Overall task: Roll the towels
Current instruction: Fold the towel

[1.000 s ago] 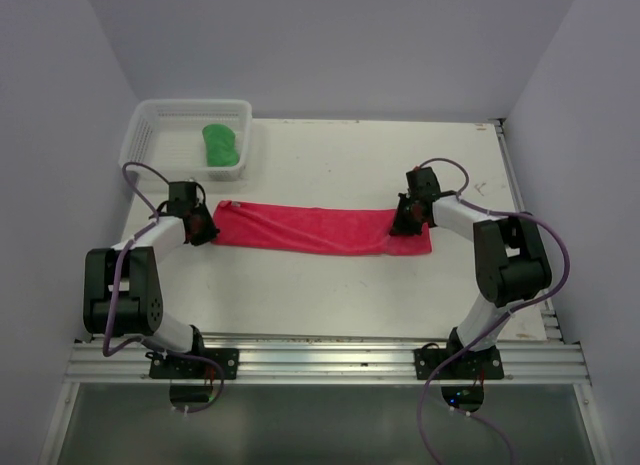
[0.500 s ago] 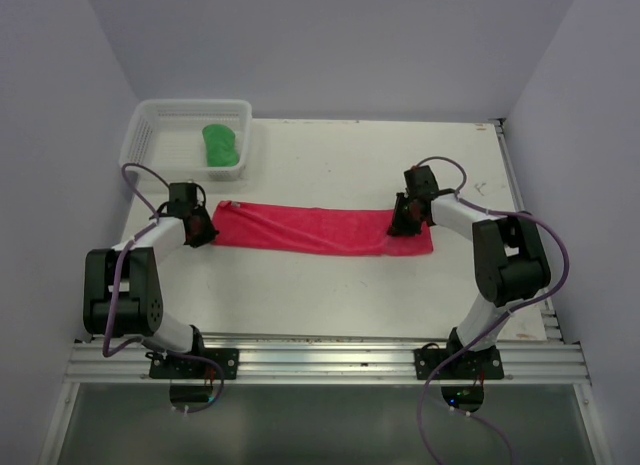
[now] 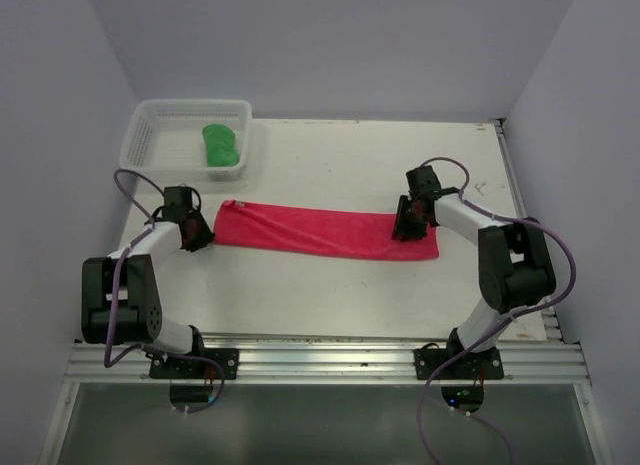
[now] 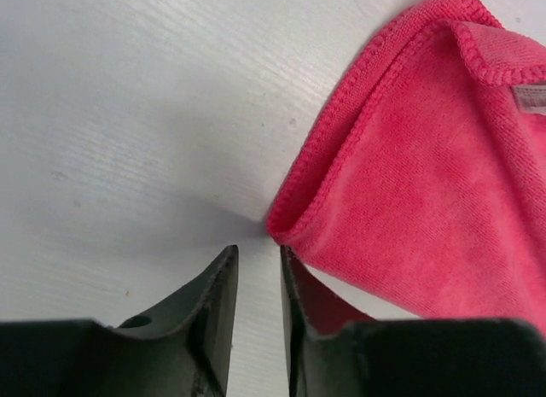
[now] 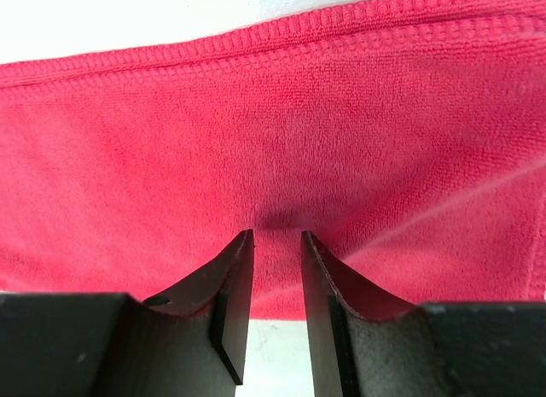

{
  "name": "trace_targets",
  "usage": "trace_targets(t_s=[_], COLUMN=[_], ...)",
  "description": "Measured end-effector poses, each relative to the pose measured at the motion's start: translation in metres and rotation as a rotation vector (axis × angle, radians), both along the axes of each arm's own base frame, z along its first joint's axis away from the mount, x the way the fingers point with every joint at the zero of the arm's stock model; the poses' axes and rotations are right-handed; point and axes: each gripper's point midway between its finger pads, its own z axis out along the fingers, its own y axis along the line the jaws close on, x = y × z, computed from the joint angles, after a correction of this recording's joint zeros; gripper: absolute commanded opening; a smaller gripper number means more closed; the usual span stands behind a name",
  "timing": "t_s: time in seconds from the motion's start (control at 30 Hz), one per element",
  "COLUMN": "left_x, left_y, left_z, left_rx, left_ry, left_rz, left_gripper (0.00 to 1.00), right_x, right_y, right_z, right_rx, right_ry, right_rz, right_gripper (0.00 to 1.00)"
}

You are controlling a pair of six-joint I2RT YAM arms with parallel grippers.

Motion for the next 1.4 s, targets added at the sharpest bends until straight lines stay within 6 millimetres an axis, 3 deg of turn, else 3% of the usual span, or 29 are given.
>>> trace_targets(t_s=[0.03,0.07,0.13,0.17,0.27,0.3,0.33,0.47,0.7,1.07,1.2,1.4], left_x=[-0.001,-0.003,-0.004,-0.004,0.003,0.006,0.008,0.011,0.012,0.028,0.028,0.027], left_y=[-0.001,-0.002,-0.004,-0.005,-0.008,-0.009,-0.009,-0.013,-0.016,-0.026,-0.025,-0.018], left_z=[0.002,0.004,0.012,0.017,0.031,0.034,0.034,0.026,0.009,0.013,0.002,-0.002], left_rx=[-0.004,-0.007,-0.016,-0.021,-0.03,-0.032,-0.036,-0.047,-0.066,-0.036,-0.015,0.019], left_ry=[-0.008,-0.019,-0.059,-0.085,-0.153,-0.169,-0.174,-0.165,-0.122,-0.147,-0.11,-0.085], left_rz=[0.001,0.001,-0.002,-0.005,-0.019,-0.024,-0.028,-0.051,-0.066,-0.108,-0.112,-0.091], left_gripper=[0.39,0.53,0.64,0.81,0.96,0.96,0.94,0.71,0.62,0.45,0.38,0.16], right_x=[0.0,0.0,-0.001,0.0,0.0,0.0,0.0,-0.001,-0.002,-0.003,-0.003,-0.004], right_y=[0.0,0.0,-0.001,0.0,0.0,0.0,0.0,-0.001,-0.001,-0.001,-0.001,-0.002], right_z=[0.002,0.004,0.01,0.013,0.018,0.019,0.019,0.018,0.018,0.017,0.017,0.016], right_rx=[0.0,-0.001,0.002,0.003,0.008,0.008,0.007,0.004,0.002,0.0,-0.001,-0.003], right_ry=[-0.004,-0.008,-0.02,-0.027,-0.041,-0.042,-0.042,-0.037,-0.032,-0.032,-0.031,-0.03], right_rz=[0.001,0.002,0.004,0.005,0.007,0.008,0.008,0.013,0.014,0.02,0.021,0.025], right_gripper=[0.33,0.34,0.34,0.34,0.34,0.34,0.34,0.35,0.35,0.35,0.35,0.35])
